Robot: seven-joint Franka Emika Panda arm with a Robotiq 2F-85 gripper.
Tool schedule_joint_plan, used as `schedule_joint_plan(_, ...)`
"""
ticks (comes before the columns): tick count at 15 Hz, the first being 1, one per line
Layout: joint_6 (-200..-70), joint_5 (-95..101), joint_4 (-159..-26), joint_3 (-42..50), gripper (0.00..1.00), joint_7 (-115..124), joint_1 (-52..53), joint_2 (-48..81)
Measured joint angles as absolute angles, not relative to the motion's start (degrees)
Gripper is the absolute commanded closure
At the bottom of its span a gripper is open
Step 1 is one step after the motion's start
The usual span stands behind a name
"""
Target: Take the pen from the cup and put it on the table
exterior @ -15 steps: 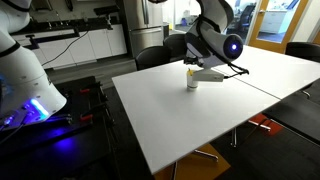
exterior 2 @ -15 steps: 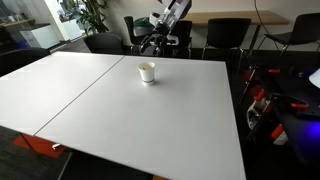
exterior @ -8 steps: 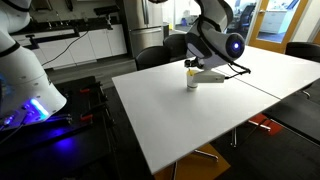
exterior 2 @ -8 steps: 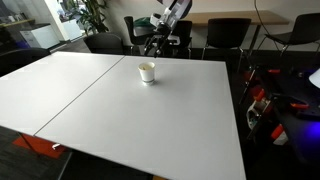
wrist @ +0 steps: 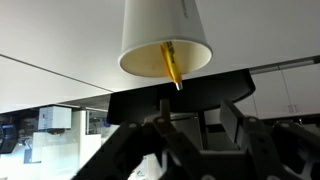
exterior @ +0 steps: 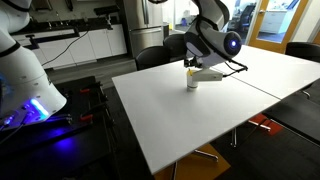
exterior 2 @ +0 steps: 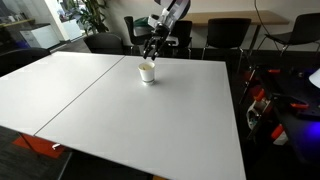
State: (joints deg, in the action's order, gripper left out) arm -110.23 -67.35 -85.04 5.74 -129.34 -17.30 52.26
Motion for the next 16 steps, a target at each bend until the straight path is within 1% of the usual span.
schedule_joint_plan(3, -111.16, -66.06, -85.03, 5.44, 0.47, -129.34, -16.73, 52.26)
schedule_joint_plan(7, -112.86, -65.02, -85.0, 5.06, 0.58, -129.34, -16.49, 52.28)
schedule_joint_plan(9, -113.91, -64.61, -84.97, 4.99, 0.67, -129.34, -16.45, 52.32)
schedule_joint_plan(10, -114.44, -64.43, -84.94, 4.95, 0.64, -129.34, -16.44, 52.36)
schedule_joint_plan(13, -115.63, -63.62, -84.85, 4.89, 0.62, -129.34, -16.27, 52.65)
schedule_joint_plan(16, -117.11, -62.47, -84.43, 4.72, 0.62, -129.34, -15.82, 53.5)
